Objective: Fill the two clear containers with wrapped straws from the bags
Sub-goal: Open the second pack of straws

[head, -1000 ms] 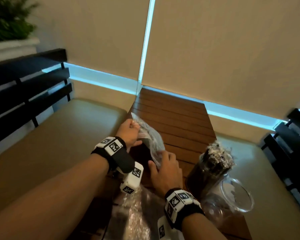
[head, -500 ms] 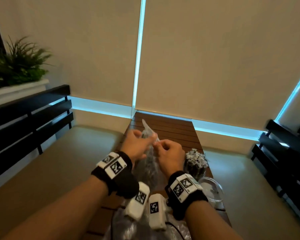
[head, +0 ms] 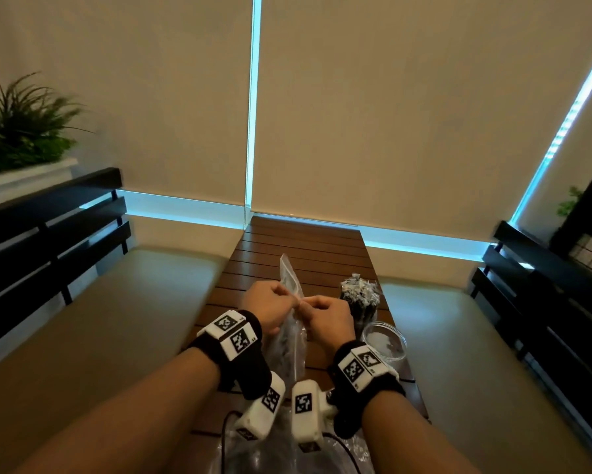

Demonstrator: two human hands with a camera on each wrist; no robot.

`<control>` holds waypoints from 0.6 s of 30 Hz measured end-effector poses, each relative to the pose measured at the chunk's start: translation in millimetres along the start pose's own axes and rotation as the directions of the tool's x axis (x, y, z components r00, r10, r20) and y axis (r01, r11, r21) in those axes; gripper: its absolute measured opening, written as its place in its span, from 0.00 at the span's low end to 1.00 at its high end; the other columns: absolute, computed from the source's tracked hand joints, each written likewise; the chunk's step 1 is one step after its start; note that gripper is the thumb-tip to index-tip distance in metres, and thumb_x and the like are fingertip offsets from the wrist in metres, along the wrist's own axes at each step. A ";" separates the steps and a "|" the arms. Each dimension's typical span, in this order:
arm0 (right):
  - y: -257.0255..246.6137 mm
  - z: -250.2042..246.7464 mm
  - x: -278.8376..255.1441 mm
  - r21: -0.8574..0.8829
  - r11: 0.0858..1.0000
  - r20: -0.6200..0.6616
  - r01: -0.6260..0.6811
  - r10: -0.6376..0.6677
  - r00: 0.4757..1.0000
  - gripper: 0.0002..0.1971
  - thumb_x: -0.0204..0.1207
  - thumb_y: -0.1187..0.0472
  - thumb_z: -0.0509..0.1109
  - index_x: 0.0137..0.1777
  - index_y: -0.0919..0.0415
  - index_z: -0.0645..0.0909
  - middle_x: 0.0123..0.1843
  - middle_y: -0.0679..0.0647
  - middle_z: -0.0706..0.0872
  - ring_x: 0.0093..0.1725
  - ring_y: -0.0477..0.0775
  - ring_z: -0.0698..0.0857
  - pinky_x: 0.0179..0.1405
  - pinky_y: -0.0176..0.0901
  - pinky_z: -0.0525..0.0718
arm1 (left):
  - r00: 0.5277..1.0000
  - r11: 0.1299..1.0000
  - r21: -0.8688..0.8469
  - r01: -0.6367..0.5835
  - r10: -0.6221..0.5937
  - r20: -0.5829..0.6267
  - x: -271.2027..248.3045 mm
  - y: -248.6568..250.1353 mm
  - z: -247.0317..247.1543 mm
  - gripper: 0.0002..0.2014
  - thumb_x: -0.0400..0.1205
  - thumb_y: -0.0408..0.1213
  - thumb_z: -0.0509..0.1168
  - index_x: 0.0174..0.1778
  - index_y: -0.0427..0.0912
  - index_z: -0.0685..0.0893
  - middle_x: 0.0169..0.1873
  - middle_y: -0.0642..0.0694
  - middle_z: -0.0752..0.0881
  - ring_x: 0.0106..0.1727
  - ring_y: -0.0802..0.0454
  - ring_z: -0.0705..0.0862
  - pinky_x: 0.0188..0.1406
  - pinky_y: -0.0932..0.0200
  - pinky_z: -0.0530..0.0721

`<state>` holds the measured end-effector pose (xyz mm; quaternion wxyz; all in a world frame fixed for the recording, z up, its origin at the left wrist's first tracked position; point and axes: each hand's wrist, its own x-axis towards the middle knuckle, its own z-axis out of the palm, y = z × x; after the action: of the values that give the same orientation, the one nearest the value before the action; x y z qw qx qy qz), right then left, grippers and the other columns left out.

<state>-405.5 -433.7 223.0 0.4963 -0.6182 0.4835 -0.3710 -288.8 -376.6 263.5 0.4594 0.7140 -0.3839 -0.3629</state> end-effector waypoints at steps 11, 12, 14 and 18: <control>10.9 11.7 0.5 0.104 0.993 0.055 -0.049 0.043 0.998 0.10 0.72 0.70 0.76 0.32 0.59 0.82 0.29 0.54 0.84 0.27 0.47 0.79 0.27 0.41 0.78 | 0.990 0.955 0.282 -0.088 0.115 -0.082 3.8 11.8 8.4 0.08 0.79 0.34 0.68 0.37 0.44 0.91 0.37 0.44 0.90 0.32 0.49 0.88 0.30 0.57 0.90; 11.4 10.5 1.3 0.141 0.988 0.056 -0.067 0.059 0.997 0.10 0.73 0.71 0.75 0.33 0.61 0.82 0.29 0.54 0.83 0.24 0.45 0.78 0.23 0.37 0.76 | 0.990 0.956 0.280 -0.091 0.117 -0.078 7.0 11.2 9.8 0.08 0.80 0.35 0.69 0.38 0.44 0.91 0.39 0.45 0.90 0.35 0.49 0.89 0.34 0.55 0.91; 11.0 7.5 1.2 0.218 0.972 0.085 -0.092 0.075 0.994 0.08 0.76 0.69 0.74 0.36 0.63 0.83 0.29 0.55 0.83 0.22 0.44 0.79 0.21 0.35 0.76 | 0.992 0.969 0.231 -0.084 0.104 -0.073 12.6 10.4 10.2 0.08 0.80 0.36 0.69 0.36 0.45 0.90 0.40 0.44 0.90 0.40 0.47 0.90 0.43 0.50 0.91; 5.4 2.2 1.9 0.298 0.940 0.191 -0.168 0.114 0.975 0.06 0.80 0.66 0.71 0.47 0.67 0.88 0.36 0.59 0.87 0.33 0.54 0.85 0.30 0.43 0.85 | 0.996 0.981 0.185 -0.062 0.071 -0.043 22.8 10.5 4.9 0.11 0.82 0.36 0.67 0.34 0.44 0.87 0.38 0.43 0.90 0.43 0.43 0.90 0.46 0.45 0.91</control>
<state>-404.2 -435.2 217.2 0.6529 -0.5251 0.4175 -0.3516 -285.2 -401.5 268.0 0.4130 0.7489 -0.4280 -0.2924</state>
